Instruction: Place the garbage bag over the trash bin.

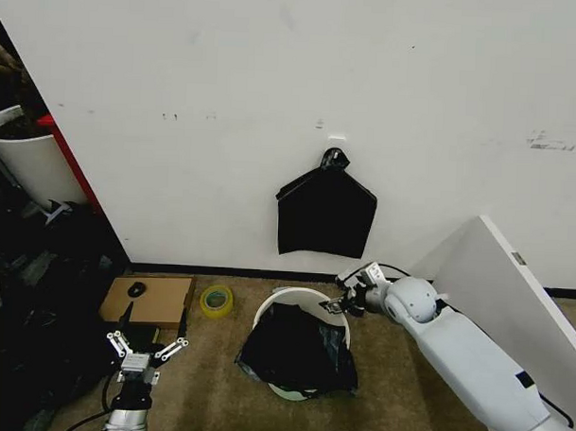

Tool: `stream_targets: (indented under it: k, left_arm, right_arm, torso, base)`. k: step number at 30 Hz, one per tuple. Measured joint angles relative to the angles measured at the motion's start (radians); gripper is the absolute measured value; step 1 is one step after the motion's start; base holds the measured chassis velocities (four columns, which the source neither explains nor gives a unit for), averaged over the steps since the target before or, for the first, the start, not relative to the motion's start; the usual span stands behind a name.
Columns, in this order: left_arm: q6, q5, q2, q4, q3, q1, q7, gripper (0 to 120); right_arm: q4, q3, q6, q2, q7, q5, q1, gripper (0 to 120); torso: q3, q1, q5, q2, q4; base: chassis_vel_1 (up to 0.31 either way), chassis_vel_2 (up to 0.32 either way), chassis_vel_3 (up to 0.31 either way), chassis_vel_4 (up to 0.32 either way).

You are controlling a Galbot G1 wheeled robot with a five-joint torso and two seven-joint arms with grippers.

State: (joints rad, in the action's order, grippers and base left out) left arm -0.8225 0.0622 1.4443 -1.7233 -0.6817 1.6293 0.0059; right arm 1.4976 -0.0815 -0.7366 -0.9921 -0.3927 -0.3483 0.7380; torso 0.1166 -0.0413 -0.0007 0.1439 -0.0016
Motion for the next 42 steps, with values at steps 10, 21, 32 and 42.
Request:
stream_targets:
  k: [10, 21, 32, 42]
  left_arm:
    - [-0.001, 0.024, -0.003, 0.02, 0.006, -0.01, -0.028, 100]
    - [-0.001, 0.049, -0.01, 0.024, 0.006, -0.008, -0.079, 100]
    - [-0.001, 0.079, 0.001, 0.019, 0.026, -0.017, -0.089, 100]
    - [0.0, 0.098, 0.006, -0.015, 0.032, -0.01, -0.096, 100]
  right_arm:
    - [-0.025, -0.014, 0.003, -0.011, 0.014, 0.006, 0.002, 34]
    - [0.072, 0.006, 0.004, 0.018, 0.249, -0.196, 0.079, 1]
    - [0.371, 0.078, 0.163, 0.008, 1.049, -0.774, 0.294, 0]
    - [0.52, 0.177, 0.375, -0.125, 1.438, -0.9, 0.463, 0]
  torso:
    - [0.0, 0.0, 0.0002, 0.0, 0.0002]
    - [0.0, 0.0, 0.0002, 0.0, 0.0002]
    - [0.0, 0.0, -0.0003, 0.0, 0.0]
    - [0.0, 0.0, 0.0002, 0.0, 0.0003]
  base:
    - [0.0, 0.0, 0.0, 0.0]
    - [0.0, 0.0, 0.0, 0.0]
    - [0.0, 0.0, 0.0, 0.0]
    - [0.0, 0.0, 0.0, 0.0]
